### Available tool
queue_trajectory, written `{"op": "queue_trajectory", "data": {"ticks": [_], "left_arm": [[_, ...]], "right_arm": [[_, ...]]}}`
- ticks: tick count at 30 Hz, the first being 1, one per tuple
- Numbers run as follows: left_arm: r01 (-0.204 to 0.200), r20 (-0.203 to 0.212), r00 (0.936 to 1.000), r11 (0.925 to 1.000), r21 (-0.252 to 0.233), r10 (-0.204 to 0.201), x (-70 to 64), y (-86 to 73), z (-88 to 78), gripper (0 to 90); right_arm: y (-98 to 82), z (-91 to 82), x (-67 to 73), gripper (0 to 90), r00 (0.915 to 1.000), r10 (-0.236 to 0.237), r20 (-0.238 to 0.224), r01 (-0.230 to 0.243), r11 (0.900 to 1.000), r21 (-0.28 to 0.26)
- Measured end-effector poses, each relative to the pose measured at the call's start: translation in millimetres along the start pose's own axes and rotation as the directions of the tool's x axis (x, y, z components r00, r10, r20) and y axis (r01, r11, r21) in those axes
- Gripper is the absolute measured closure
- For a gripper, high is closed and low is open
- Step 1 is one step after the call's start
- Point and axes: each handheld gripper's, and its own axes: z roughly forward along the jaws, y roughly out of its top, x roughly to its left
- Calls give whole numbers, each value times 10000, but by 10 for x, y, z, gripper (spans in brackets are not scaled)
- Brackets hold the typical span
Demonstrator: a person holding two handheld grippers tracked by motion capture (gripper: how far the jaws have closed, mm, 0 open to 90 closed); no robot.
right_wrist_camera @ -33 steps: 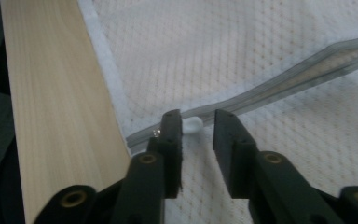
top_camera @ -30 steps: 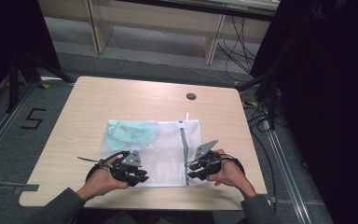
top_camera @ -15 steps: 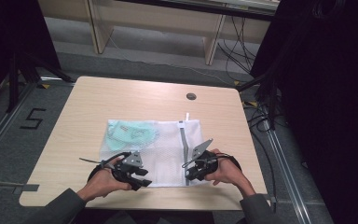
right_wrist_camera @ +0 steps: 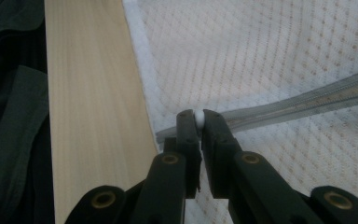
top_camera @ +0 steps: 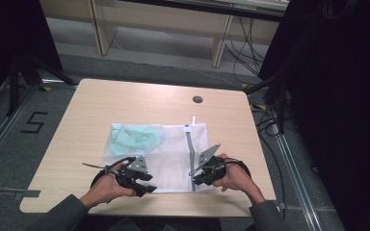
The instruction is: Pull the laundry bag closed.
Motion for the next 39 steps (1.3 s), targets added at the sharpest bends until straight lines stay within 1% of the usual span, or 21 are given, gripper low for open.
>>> {"op": "queue_trajectory", "data": {"ticks": [2,4,5,6,8,10,13,14,17,18,22,23,25,27,33,34,35,36,37,38,39], "left_arm": [[-300,-51,9995,9995,89,301,7,10,-3,530],[-182,-156,9997,9998,28,183,-14,12,9,519],[-361,-144,9992,9993,-91,360,-14,20,20,512],[-363,-245,9990,9993,-81,361,-25,24,25,506],[-426,-269,9988,9984,-382,416,-58,44,58,508],[-545,-286,9982,9970,-544,530,-101,72,112,509],[-928,-218,9956,9926,-781,914,-191,125,227,502],[-1010,-216,9948,9909,-892,994,-228,142,269,500],[-1351,-281,9907,9867,-902,1331,-292,190,355,502],[-1386,-268,9903,9857,-959,1366,-308,203,381,502],[-1448,-142,9895,9835,-1087,1441,-359,240,494,512],[-1336,-99,9910,9847,-1116,1333,-376,246,516,514],[-1577,-216,9875,9827,-973,1564,-385,267,547,513],[-1449,-180,9894,9835,-1080,1438,-405,281,588,513],[-1778,-404,9838,9797,-924,1747,-407,319,673,518],[-1657,-465,9858,9799,-1107,1614,-422,325,699,521],[-1760,-490,9839,9786,-1067,1716,-425,336,709,526],[-2043,-599,9781,9747,-909,1994,-418,351,715,538],[-1905,-588,9810,9756,-1095,1849,-436,356,740,554],[-1946,-586,9802,9749,-1078,1892,-438,364,749,569],[-2096,-692,9767,9721,-1055,2031,-439,374,767,585]], "right_arm": [[13,5,12,867,9999,-19,103,19,10000,11],[34,-10,35,867,9998,-69,186,70,10000,-34],[45,-26,43,868,9997,-97,209,99,9999,-98],[55,-45,51,867,9999,9,133,-8,9999,-146],[74,-70,63,868,9996,-43,285,50,9997,-253],[80,-87,76,867,9996,-2,266,11,9994,-340],[85,-103,78,868,9994,175,292,-160,9987,-494],[87,-110,73,867,9994,309,143,-302,9983,-489],[93,-136,76,867,9986,303,424,-267,9962,-825],[98,-152,81,868,9983,472,346,-441,9954,-853],[114,-188,79,868,9977,530,429,-482,9933,-1051],[117,-191,80,868,9975,544,450,-494,9932,-1057],[120,-188,83,868,9976,565,400,-520,9931,-1054],[126,-186,88,868,9973,637,372,-595,9926,-1060],[141,-189,91,867,9979,515,404,-465,9921,-1163],[142,-190,94,868,9978,517,404,-467,9923,-1145],[142,-192,96,868,9979,514,405,-464,9921,-1162],[141,-194,96,867,9977,589,348,-545,9919,-1149],[138,-194,103,868,9968,729,343,-685,9911,-1141],[139,-190,89,868,9979,556,346,-512,9916,-1192],[138,-188,89,868,9979,552,344,-508,9918,-1174]]}}
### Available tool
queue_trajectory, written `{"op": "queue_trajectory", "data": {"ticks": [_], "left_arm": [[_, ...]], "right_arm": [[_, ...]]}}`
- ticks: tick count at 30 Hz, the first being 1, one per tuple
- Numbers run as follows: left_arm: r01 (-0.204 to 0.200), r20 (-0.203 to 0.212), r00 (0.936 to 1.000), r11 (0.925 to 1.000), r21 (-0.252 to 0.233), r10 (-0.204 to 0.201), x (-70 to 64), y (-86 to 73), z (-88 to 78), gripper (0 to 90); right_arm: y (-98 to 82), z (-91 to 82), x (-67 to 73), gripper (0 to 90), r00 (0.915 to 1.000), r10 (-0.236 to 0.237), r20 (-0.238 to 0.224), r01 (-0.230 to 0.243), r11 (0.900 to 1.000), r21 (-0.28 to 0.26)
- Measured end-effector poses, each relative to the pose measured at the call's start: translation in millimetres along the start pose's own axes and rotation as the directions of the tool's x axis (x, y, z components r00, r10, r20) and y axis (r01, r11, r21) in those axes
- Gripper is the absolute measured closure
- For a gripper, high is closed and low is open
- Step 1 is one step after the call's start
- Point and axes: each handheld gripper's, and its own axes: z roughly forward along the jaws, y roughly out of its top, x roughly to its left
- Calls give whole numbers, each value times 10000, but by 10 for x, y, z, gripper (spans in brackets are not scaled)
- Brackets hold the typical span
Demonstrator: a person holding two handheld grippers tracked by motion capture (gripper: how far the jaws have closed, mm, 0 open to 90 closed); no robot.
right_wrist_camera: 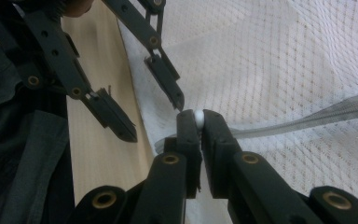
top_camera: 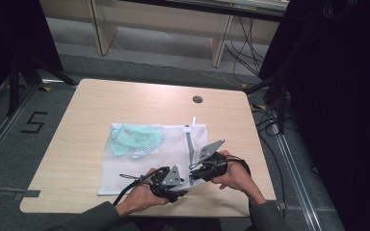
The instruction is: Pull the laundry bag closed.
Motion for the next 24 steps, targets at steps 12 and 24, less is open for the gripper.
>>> {"op": "queue_trajectory", "data": {"ticks": [12,24], "left_arm": [[-804,110,9967,9968,44,803,-14,7,31,884],[-1118,118,9937,9923,537,1113,-10,3,19,890]], "right_arm": [[-26,8,-8,868,9997,200,111,-203,9995,251],[-33,94,-20,868,9997,-98,228,86,9985,547]]}}
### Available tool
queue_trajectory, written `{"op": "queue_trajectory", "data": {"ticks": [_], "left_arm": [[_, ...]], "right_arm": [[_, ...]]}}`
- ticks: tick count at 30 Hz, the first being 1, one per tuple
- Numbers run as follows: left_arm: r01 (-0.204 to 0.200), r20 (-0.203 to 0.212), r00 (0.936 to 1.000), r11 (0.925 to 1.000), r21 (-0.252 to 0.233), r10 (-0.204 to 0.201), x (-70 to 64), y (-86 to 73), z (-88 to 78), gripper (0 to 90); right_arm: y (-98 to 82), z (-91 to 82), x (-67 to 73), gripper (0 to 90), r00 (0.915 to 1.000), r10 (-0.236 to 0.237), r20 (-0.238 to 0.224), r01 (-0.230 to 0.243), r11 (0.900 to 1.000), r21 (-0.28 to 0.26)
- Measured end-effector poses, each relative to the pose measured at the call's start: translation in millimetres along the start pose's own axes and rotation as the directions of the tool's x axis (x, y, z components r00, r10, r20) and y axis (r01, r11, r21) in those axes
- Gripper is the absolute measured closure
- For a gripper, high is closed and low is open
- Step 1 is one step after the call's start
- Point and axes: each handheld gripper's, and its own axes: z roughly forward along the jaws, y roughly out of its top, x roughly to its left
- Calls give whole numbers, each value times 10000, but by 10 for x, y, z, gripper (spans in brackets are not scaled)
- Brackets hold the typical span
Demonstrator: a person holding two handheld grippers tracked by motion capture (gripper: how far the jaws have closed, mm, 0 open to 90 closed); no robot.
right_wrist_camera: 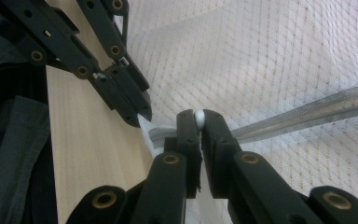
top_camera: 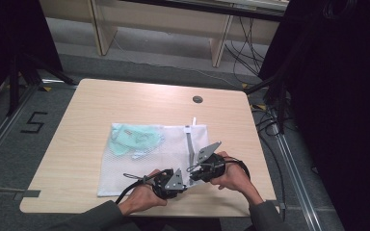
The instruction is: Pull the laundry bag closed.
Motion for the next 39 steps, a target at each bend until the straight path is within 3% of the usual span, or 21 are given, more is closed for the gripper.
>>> {"op": "queue_trajectory", "data": {"ticks": [7,10,11,13,14,17,18,19,25,26,27,28,29,30,31,32,35,36,37,38,39], "left_arm": [[49,173,9998,9999,-104,-47,-16,-8,18,890],[-200,245,9995,9997,114,197,-9,-11,14,890],[149,201,9997,9998,-132,-146,-27,-13,31,890],[109,166,9998,9998,-141,-106,-28,-17,32,890],[-167,236,9996,9998,94,165,-9,-15,15,890],[63,100,9999,9999,-121,-62,-19,-16,25,890],[-147,173,9997,9999,41,147,-9,-17,14,890],[68,125,9999,9999,-93,-66,-21,-17,17,890],[85,311,9995,10000,20,-86,-6,-11,3,890],[407,259,9989,9991,-152,-403,-21,-13,11,890],[446,244,9987,9988,-213,-440,-19,-11,13,890],[115,232,9997,9999,-8,-115,10,-9,0,890],[200,202,9996,9998,-84,-199,1,-11,-3,890],[1,354,9994,9998,184,-8,10,-11,-17,890],[645,279,9976,9977,-227,-639,-33,-13,9,890],[189,247,9995,9998,-94,-186,-12,-8,-2,890],[394,314,9988,9989,-272,-385,-44,-9,15,890],[-43,328,9995,10000,-72,45,-21,-1,4,890],[132,371,9992,9999,-65,-129,-30,-5,6,890],[158,368,9992,9999,-42,-156,-28,-7,5,890],[382,337,9987,9991,-190,-376,-39,-10,14,890]], "right_arm": [[-12,53,-30,868,9997,256,65,-257,9996,110],[-8,73,-43,868,9997,241,74,-242,9996,130],[-8,84,-45,868,9995,306,76,-307,9994,150],[-7,88,-47,868,9996,250,104,-251,9996,144],[-7,82,-50,868,9994,320,96,-322,9993,166],[-8,86,-60,868,9996,264,134,-266,9995,149],[-13,88,-62,868,9990,434,60,-435,9990,109],[-16,82,-59,868,9982,589,83,-590,9982,131],[-31,100,-113,868,9983,585,25,-585,9983,46],[-34,106,-117,868,9982,604,-33,-604,9982,-13],[-32,112,-117,868,9985,545,13,-545,9985,-13],[-29,109,-117,868,9987,515,29,-515,9987,32],[-26,107,-118,868,9988,498,42,-498,9988,39],[-25,108,-121,868,9987,491,128,-491,9988,64],[-28,116,-123,868,9983,562,136,-563,9984,60],[-34,125,-140,868,9984,552,102,-553,9984,129],[-46,134,-159,868,9978,573,340,-582,9980,242],[-59,141,-178,868,9968,770,227,-774,9968,195],[-60,135,-184,868,9962,840,207,-846,9961,266],[-61,135,-194,868,9964,839,114,-842,9961,263],[-56,143,-230,868,9991,260,321,-264,9996,106]]}}
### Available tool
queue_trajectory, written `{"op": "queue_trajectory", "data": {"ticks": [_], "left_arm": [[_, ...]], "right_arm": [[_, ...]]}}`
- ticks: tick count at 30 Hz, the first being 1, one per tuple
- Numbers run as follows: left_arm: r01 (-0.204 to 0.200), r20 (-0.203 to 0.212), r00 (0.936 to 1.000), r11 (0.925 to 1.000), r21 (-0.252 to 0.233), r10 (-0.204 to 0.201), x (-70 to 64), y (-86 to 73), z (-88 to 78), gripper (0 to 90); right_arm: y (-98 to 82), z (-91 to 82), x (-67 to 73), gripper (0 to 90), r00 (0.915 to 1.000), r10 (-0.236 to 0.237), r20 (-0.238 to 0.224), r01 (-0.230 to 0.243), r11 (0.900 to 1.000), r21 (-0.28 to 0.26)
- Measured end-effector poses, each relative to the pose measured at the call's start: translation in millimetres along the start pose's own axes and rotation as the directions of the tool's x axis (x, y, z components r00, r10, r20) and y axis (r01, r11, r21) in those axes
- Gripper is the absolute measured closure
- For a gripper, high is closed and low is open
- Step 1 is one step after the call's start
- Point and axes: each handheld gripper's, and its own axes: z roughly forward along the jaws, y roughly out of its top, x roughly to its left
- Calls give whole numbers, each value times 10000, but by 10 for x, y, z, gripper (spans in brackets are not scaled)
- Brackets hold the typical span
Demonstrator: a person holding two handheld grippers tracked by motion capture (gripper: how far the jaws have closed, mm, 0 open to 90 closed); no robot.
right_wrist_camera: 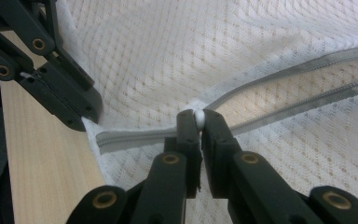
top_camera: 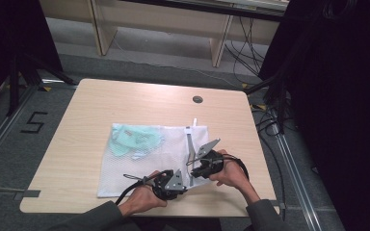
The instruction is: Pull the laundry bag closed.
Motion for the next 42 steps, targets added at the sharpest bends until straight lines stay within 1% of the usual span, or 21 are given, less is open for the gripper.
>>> {"op": "queue_trajectory", "data": {"ticks": [2,6,8,10,15,18,19,21,22,23,25,26,31,33,34,35,36,37,39,40,42], "left_arm": [[-15,-4,10000,10000,16,15,3,1,-1,890],[-61,14,10000,9999,81,61,10,-1,-1,889],[-392,111,9992,9986,353,389,40,4,-22,889],[128,32,9999,9999,-70,-128,13,-5,1,890],[94,18,10000,9999,-59,-94,12,-3,-5,890],[48,19,10000,10000,-20,-48,23,-3,-13,890],[48,15,10000,10000,-28,-48,23,-1,-14,890],[95,11,10000,9999,-70,-95,17,-2,-14,890],[6,10,10000,10000,-69,-6,24,-1,-16,890],[-278,86,9996,9993,259,276,44,4,-39,890],[111,-1,9999,9999,-98,-112,21,2,-19,890],[-274,50,9996,9993,236,273,47,4,-41,890],[-212,72,9998,9996,192,211,48,7,-46,890],[225,43,9997,9997,-114,-224,27,2,-29,890],[164,56,9998,9998,-102,-164,30,3,-31,890],[-352,94,9993,9990,278,350,59,10,-55,890],[-352,94,9993,9990,278,350,59,10,-55,890],[64,-20,10000,10000,23,-64,45,4,-40,890],[-178,25,9998,9996,217,178,75,7,-62,890],[98,-2,10000,10000,-4,-98,63,5,-52,890],[95,7,10000,9999,-46,-95,53,3,-51,890]], "right_arm": [[-3,6,27,868,9982,599,-87,-598,9981,117],[3,20,-16,868,9995,328,-39,-328,9994,80],[0,19,-19,868,9983,573,-91,-572,9983,86],[3,26,-37,868,9989,468,-40,-468,9989,43],[25,29,-79,868,9981,595,173,-596,9982,47],[40,36,-130,868,9993,304,206,-303,9995,-19],[43,39,-123,868,9980,600,204,-600,9982,18],[57,41,-164,868,9989,371,285,-369,9993,-57],[60,33,-167,868,9979,601,256,-601,9982,-37],[65,34,-187,868,9987,416,282,-413,9991,-98],[74,23,-213,868,9982,412,439,-408,9991,-88],[75,25,-220,868,9982,468,362,-463,9988,-130],[76,14,-262,868,9981,443,424,-434,9988,-223],[79,17,-272,868,9981,487,386,-477,9985,-268],[84,23,-291,868,9986,301,430,-289,9992,-288],[83,23,-289,868,9978,453,482,-441,9987,-260],[83,23,-289,868,9978,453,482,-441,9987,-260],[86,35,-326,868,9980,355,525,-340,9990,-284],[89,34,-338,868,9975,499,491,-486,9985,-267],[97,34,-340,868,9974,547,469,-535,9982,-252],[109,44,-362,868,9973,397,612,-381,9989,-268]]}}
